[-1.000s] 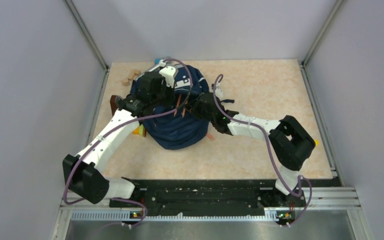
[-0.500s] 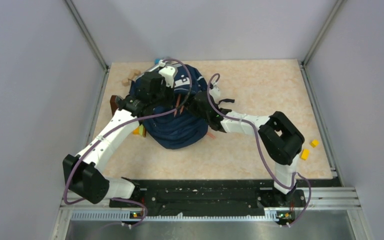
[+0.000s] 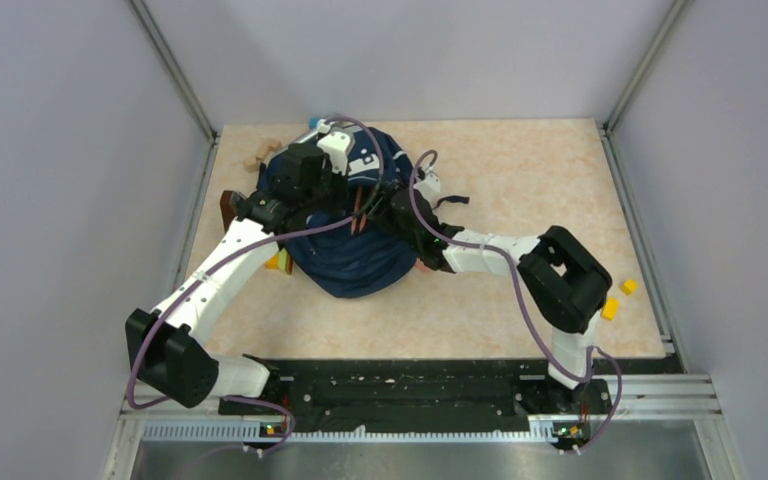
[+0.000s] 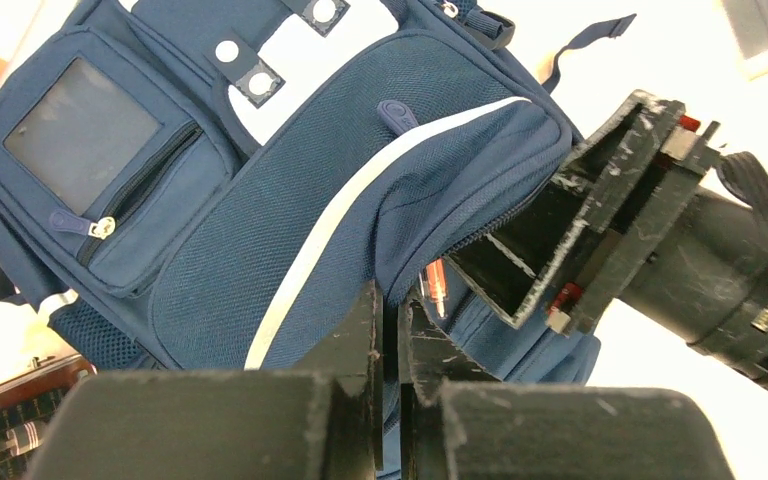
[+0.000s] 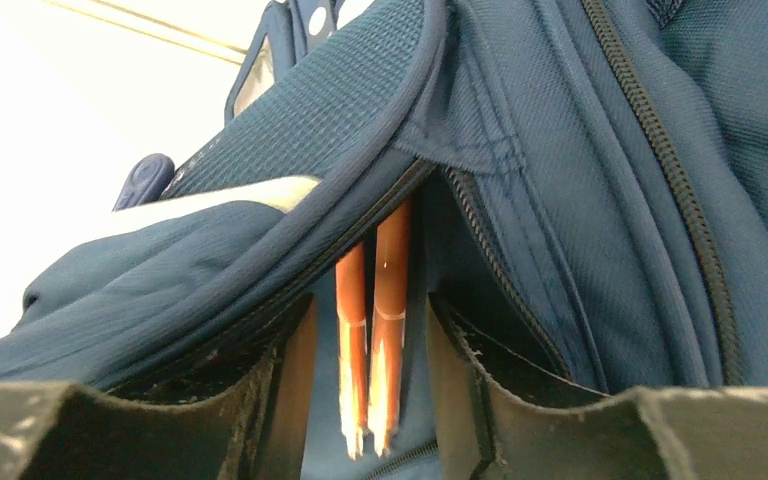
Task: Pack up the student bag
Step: Place the stationery in the student bag, then pick up the stationery from the center of the board.
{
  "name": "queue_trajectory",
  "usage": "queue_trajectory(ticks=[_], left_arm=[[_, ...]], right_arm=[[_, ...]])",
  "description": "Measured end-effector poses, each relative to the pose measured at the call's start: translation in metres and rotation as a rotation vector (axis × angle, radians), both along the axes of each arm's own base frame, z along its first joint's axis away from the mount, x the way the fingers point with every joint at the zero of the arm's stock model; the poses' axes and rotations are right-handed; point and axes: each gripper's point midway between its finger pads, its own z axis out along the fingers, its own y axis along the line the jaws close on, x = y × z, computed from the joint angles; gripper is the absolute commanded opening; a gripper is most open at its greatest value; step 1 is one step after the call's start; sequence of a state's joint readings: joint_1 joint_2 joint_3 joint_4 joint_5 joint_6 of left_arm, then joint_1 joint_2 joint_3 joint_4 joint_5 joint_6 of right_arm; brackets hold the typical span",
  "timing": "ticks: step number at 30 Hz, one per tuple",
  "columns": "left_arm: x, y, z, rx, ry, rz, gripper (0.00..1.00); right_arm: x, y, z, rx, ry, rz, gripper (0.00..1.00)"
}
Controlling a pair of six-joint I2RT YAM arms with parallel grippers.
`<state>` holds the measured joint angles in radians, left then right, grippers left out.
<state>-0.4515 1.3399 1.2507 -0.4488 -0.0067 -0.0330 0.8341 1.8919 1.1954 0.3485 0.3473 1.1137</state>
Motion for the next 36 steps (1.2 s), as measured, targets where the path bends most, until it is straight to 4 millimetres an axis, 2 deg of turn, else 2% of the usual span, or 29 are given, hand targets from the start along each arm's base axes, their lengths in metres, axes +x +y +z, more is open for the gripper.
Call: queue_trajectory(ticks=[3, 9, 15, 17, 20, 26, 28, 32, 36], left_arm=[[-0.001, -0.002, 0.000, -0.003, 0.004, -0.011, 0.00], [-0.002, -0.002, -0.001, -0.003, 0.006, -0.012, 0.00], [-0.002, -0.002, -0.001, -0.001, 0.008, -0.011, 0.00], [-0.002, -0.002, -0.001, -0.001, 0.008, -0.011, 0.00], [-0.002, -0.002, -0.001, -0.001, 0.008, -0.011, 0.00], [-0.002, -0.002, -0.001, -0.005, 0.010, -0.011, 0.00], [-0.003, -0.003, -0.001, -0.009, 0.012, -0.013, 0.00], [-0.002, -0.003, -0.003, -0.010, 0.008, -0.010, 0.00], [0.000, 0.000, -0.004, 0.001, 0.003, 0.007, 0.00]], right_arm=[[-0.011, -0.006, 0.006, -0.021, -0.050, 0.027, 0.48], [-0.044, -0.038, 0.044, -0.043, -0.223, 0.090, 0.53], [-0.076, -0.068, 0.095, -0.093, -0.397, 0.182, 0.54], [-0.083, -0.080, 0.099, -0.124, -0.431, 0.213, 0.54], [-0.088, -0.103, 0.078, -0.228, -0.427, 0.254, 0.54], [-0.106, -0.143, -0.004, -0.463, -0.265, 0.350, 0.54], [-0.115, -0.152, -0.024, -0.508, -0.231, 0.372, 0.53], [-0.124, -0.163, -0.058, -0.575, -0.157, 0.413, 0.49], [-0.127, -0.160, -0.075, -0.585, -0.111, 0.455, 0.49]])
